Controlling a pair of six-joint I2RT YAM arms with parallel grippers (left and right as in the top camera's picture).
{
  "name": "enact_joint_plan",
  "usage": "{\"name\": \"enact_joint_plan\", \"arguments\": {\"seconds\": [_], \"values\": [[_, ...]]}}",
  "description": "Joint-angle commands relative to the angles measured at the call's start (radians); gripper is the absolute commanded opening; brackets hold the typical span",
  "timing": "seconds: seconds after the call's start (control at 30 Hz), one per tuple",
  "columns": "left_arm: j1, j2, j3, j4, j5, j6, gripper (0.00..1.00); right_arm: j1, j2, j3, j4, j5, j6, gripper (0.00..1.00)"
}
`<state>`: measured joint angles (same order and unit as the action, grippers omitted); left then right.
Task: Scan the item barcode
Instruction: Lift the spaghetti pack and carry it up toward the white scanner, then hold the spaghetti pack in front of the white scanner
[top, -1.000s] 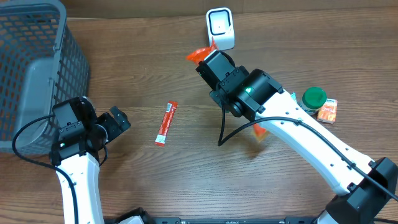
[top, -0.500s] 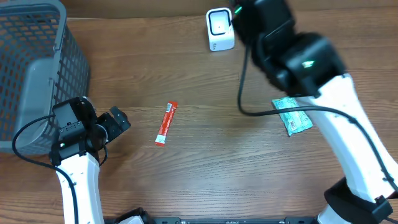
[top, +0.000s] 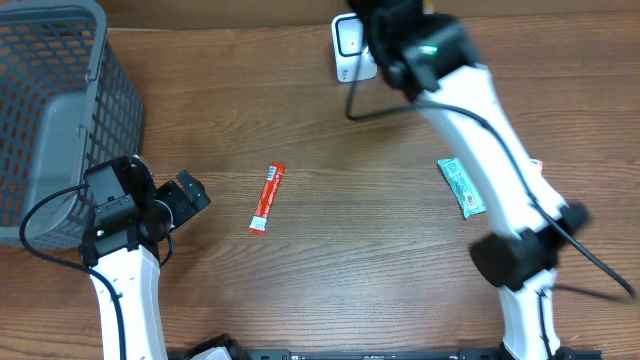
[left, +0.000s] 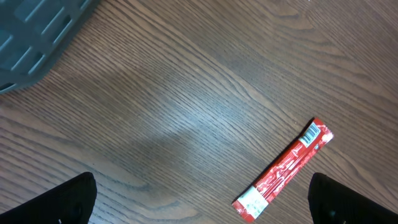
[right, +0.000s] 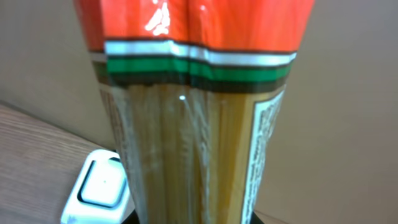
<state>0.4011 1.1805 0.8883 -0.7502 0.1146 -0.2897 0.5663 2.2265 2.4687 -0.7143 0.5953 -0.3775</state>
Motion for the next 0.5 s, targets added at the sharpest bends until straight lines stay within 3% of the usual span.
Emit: {"name": "enact_joint_plan", "arguments": {"seconds": [0.0, 0.23, 0.47], "values": [[0.003, 0.005, 0.014, 0.003, -0.013, -0.013, 1.00, 0.011, 0.070, 0.018, 0.138, 0.042, -0.072, 0.04], [0.003, 0.005, 0.014, 0.003, -0.013, -0.013, 1.00, 0.017, 0.257, 0.018, 0.541, 0.185, -0.134, 0.04], [0.003, 0.005, 0.014, 0.003, -0.013, -0.013, 1.00, 0.017, 0.383, 0.016, 0.805, 0.235, -0.397, 0.04]]}}
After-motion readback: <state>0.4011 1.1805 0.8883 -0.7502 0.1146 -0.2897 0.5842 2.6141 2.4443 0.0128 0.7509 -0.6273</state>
